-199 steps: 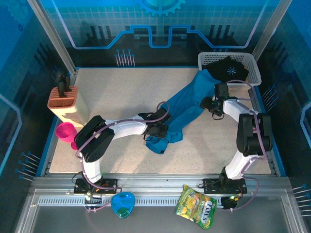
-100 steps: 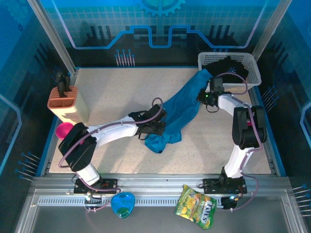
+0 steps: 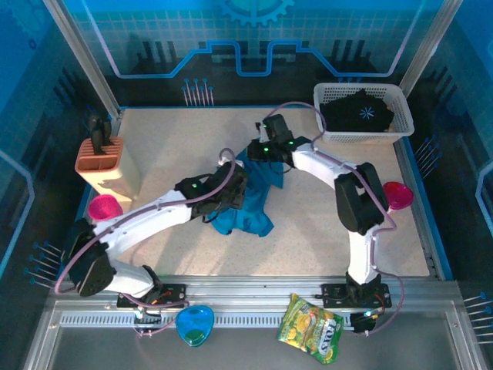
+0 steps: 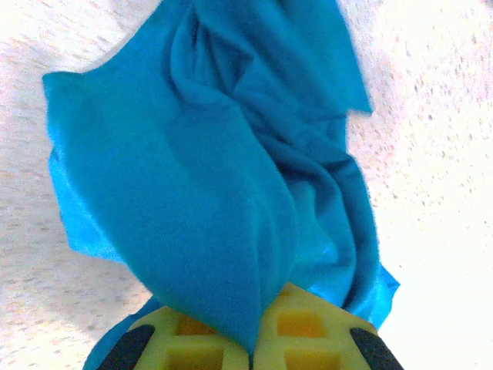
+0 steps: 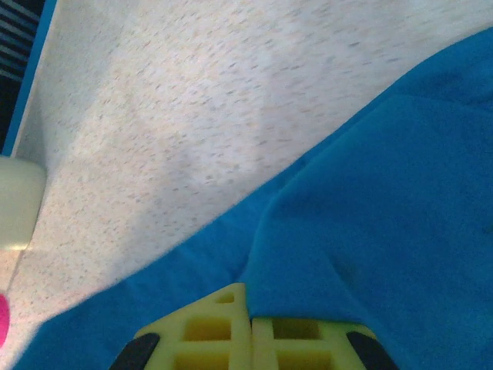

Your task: Fold and stack the t-shirts

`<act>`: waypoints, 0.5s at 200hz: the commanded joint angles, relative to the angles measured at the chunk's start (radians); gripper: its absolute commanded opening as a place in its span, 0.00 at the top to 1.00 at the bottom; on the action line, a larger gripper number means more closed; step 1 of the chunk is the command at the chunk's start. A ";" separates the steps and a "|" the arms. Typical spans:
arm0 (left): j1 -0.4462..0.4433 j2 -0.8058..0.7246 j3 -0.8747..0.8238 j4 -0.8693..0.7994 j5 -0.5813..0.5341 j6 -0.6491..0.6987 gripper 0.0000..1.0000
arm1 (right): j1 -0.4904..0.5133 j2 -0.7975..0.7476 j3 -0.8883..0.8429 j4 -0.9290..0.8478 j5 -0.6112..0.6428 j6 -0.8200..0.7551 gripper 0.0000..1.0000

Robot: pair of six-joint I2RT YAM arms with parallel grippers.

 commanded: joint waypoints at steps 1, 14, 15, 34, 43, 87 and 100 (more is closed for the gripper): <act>-0.007 -0.111 0.010 -0.123 -0.164 -0.050 1.00 | 0.046 0.063 0.084 -0.100 -0.018 0.018 1.00; -0.006 -0.161 0.028 -0.174 -0.207 -0.061 1.00 | 0.057 0.071 0.119 -0.142 0.002 0.014 1.00; -0.005 -0.165 0.029 -0.177 -0.209 -0.060 1.00 | 0.058 0.071 0.121 -0.147 0.004 0.013 1.00; -0.007 -0.210 0.068 -0.211 -0.206 -0.037 1.00 | 0.053 0.048 0.125 -0.229 0.095 0.000 0.70; -0.006 -0.216 0.090 -0.214 -0.183 -0.021 1.00 | 0.045 0.019 0.103 -0.252 0.142 -0.006 0.47; -0.010 -0.049 0.237 -0.229 0.008 0.031 1.00 | -0.013 -0.220 -0.152 -0.290 0.327 -0.043 0.21; -0.021 0.032 0.278 -0.211 0.061 0.030 1.00 | -0.033 -0.306 -0.239 -0.302 0.385 -0.055 0.21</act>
